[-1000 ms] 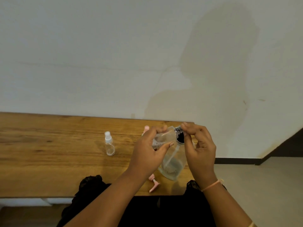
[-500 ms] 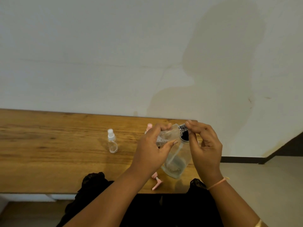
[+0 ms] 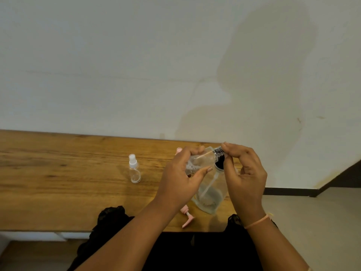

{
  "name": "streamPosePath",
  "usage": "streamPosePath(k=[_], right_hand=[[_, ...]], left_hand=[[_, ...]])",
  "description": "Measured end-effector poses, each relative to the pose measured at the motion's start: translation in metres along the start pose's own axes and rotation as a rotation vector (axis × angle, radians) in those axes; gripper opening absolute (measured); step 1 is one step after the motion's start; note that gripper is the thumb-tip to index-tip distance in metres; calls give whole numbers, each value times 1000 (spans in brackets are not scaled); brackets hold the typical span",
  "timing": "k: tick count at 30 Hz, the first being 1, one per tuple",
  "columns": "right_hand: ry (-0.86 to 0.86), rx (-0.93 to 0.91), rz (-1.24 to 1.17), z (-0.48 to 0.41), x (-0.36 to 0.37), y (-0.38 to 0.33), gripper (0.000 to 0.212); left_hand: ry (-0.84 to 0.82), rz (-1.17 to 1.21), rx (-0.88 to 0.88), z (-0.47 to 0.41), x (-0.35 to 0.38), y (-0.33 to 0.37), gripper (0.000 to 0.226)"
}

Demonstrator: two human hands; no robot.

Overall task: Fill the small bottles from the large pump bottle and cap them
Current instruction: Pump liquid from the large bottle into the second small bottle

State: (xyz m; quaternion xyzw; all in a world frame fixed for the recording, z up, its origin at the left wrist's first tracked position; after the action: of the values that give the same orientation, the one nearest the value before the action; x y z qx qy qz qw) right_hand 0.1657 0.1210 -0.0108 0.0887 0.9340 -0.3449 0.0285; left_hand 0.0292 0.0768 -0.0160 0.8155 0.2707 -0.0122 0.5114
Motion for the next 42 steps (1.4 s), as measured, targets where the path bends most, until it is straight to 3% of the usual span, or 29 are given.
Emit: streamPosePath(k=[5,10,15,25,32,37,42], right_hand=[[-54,-10,22,1,-5,9,18],[-11,1,-9,2,0,-1,29],[-14,-18,-15,-1,1,-7,20],[-40,-71,175,4,3,7,22],[-4,-28,36,1,0,-7,22],[-16,-71,69,-3,-1,-5,21],[-36,-60,94,0,1,4,18]], left_hand=[[-40,-25,-31,1,4,-3,41],[7,31,-13,4,3,-1,44],[35,43,21,2,0,1,46],[-10,-13,-5,2,5,-6,39],[22,46,20,4,2,0,45],[47,41,24,3,3,0,49],[-1,21,-6,2,5,-5,37]])
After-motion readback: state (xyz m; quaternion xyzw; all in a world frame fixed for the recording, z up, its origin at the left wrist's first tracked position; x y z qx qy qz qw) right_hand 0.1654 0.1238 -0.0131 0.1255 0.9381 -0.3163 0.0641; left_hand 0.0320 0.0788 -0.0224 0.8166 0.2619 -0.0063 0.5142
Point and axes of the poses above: each hand's wrist, its own z-axis away from the middle knuckle, its own x-axis out of the palm, y = z × x, the point moved 2 cm from there along -z, towards the middle knuckle, and after that the axes turned 4 degrees about -z, right-handed, at the moved point
